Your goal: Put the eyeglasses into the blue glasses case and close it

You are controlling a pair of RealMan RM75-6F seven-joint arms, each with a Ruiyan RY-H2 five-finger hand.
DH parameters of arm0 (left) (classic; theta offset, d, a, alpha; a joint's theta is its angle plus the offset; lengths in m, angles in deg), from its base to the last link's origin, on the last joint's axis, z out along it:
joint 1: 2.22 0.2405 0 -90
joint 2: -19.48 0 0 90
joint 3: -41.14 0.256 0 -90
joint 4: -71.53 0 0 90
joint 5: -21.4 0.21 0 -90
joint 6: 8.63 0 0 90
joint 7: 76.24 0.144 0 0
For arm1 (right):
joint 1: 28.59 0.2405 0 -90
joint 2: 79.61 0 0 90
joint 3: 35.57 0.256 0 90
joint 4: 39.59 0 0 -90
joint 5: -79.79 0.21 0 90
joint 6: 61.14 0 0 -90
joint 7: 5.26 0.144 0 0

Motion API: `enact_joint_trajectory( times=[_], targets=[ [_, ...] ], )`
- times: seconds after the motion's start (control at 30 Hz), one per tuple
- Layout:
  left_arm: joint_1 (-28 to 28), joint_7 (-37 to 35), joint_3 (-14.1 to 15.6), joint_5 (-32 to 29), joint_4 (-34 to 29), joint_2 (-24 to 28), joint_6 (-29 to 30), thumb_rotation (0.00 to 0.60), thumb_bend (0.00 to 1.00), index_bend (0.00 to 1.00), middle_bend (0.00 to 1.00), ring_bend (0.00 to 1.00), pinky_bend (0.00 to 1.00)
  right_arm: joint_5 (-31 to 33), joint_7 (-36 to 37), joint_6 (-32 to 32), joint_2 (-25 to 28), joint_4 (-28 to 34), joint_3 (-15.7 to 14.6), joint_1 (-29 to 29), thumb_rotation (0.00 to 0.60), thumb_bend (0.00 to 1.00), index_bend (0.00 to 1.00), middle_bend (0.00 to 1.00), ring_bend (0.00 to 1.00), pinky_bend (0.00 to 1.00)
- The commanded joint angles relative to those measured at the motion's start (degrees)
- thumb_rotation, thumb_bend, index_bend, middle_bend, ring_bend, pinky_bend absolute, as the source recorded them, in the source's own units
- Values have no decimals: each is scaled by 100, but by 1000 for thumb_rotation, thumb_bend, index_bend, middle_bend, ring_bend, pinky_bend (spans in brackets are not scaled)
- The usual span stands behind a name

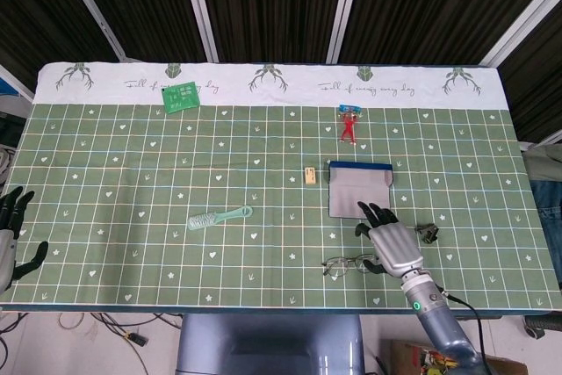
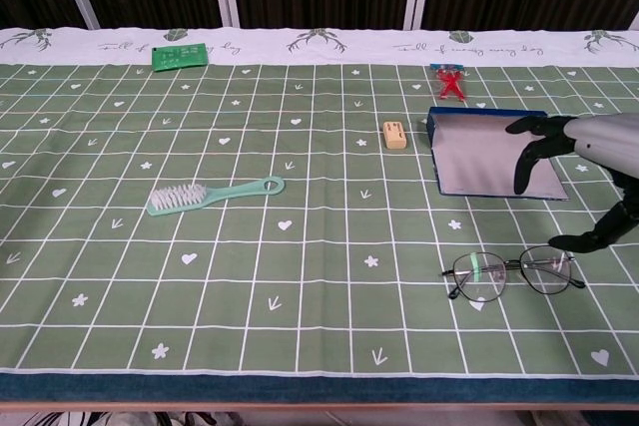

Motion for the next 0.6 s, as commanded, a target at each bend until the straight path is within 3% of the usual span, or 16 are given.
enact_joint_trajectory(
  times=[0.03, 0.27, 0.6],
  targets=[
    [-1, 0, 4, 1, 0, 5, -6, 600, 357, 19, 0, 0, 0, 179, -179, 9, -126, 20, -5, 96, 600, 303, 438, 15, 42, 137],
    [-10, -4, 5, -14, -7, 19, -32, 600, 357, 19, 0, 0, 0, 378, -325, 11, -286, -11, -72, 219, 600, 246, 457, 8, 42, 137],
    [-12, 7, 12, -20, -10, 23, -41, 600, 357, 19, 0, 0, 0, 640, -449, 9, -446, -140, -104, 351, 600, 254, 472, 7, 42, 136]
  ],
)
